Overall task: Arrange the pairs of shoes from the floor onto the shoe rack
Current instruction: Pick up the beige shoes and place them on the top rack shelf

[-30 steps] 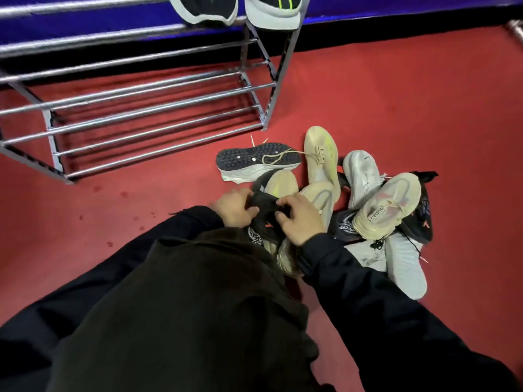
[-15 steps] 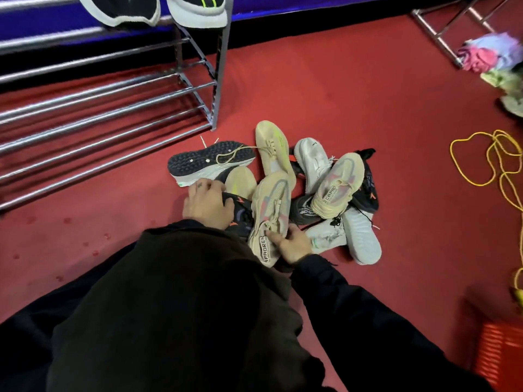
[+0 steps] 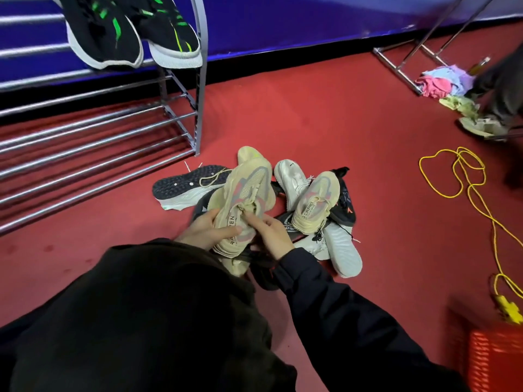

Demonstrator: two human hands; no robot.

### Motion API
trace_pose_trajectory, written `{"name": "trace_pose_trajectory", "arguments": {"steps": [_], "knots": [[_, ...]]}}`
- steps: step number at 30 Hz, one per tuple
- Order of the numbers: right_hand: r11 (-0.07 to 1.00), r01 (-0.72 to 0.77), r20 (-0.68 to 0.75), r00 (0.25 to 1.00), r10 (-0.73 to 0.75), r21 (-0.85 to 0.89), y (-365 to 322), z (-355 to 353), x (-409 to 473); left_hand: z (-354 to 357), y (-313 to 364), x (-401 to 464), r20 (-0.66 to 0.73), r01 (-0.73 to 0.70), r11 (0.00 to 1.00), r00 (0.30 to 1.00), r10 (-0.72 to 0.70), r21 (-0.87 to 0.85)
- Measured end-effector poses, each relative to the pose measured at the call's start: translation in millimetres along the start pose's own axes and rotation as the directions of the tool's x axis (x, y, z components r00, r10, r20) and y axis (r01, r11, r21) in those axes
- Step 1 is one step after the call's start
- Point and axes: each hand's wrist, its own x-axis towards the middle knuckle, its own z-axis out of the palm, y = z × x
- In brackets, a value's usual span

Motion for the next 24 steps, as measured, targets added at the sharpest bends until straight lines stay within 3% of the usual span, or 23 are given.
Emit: {"name": "trace_pose_trajectory", "arguments": {"steps": [2,3,5,6,7,8,11,13,16,20,24], "knots": [[0.996,-0.024,-0.102,0.994,0.032,0.082,-1.3,-11.2,8.6,-5.2,0.2,0.7,-0.08,-0.037,0.995,0.996,0.044,0.089],[0.993,0.022,-0.297,0.955,0.013,0.117,1.7,-21.6,16.6,-8.5,2.1,-1.2,-0.101,-0.056,0.983,0.992,0.075,0.175],[0.998,0.025,-0.697,0.716,0.028,0.065,6.8,-46.1,27.3,-12.7,6.1,-6.8,-0.141,-0.099,0.957,0.98,0.141,0.274],[0.996,-0.076,-0.791,0.605,0.089,0.054,11.5,-61.1,31.2,-14.2,8.1,-8.7,-0.153,-0.12,0.952,0.974,0.168,0.281],[0.976,-0.201,-0.811,0.556,0.182,0.082,13.4,-71.8,32.5,-15.1,9.9,-9.8,-0.166,-0.133,0.953,0.969,0.183,0.273],[0.956,-0.262,-0.776,0.571,0.266,0.135,20.4,-82.1,39.9,-15.2,11.8,-11.3,-0.165,-0.147,0.954,0.967,0.194,0.261],[0.93,-0.223,-0.534,0.768,0.353,0.294,53.0,-112.5,69.2,-15.7,17.9,-17.1,-0.169,-0.16,0.96,0.965,0.201,0.23],[0.911,-0.183,-0.523,0.77,0.367,0.369,69.3,-126.5,85.7,-20.1,20.0,-19.9,-0.189,-0.149,0.954,0.961,0.202,0.261],[0.881,-0.061,-0.534,0.775,0.338,0.47,21.7,-97.5,43.9,-22.5,27.7,-28.1,-0.214,-0.174,0.959,0.951,0.223,0.226],[0.803,0.024,-0.385,0.886,0.259,0.595,-10.6,-53.4,-6.7,-32.5,51.4,-46.2,-0.318,-0.166,0.979,0.928,0.196,0.117],[0.781,0.197,-0.293,0.956,-0.018,0.593,-54.6,-19.4,-45.8,-53.0,103.9,-79.4,-0.334,-0.237,0.96,0.902,0.273,0.147]]}}
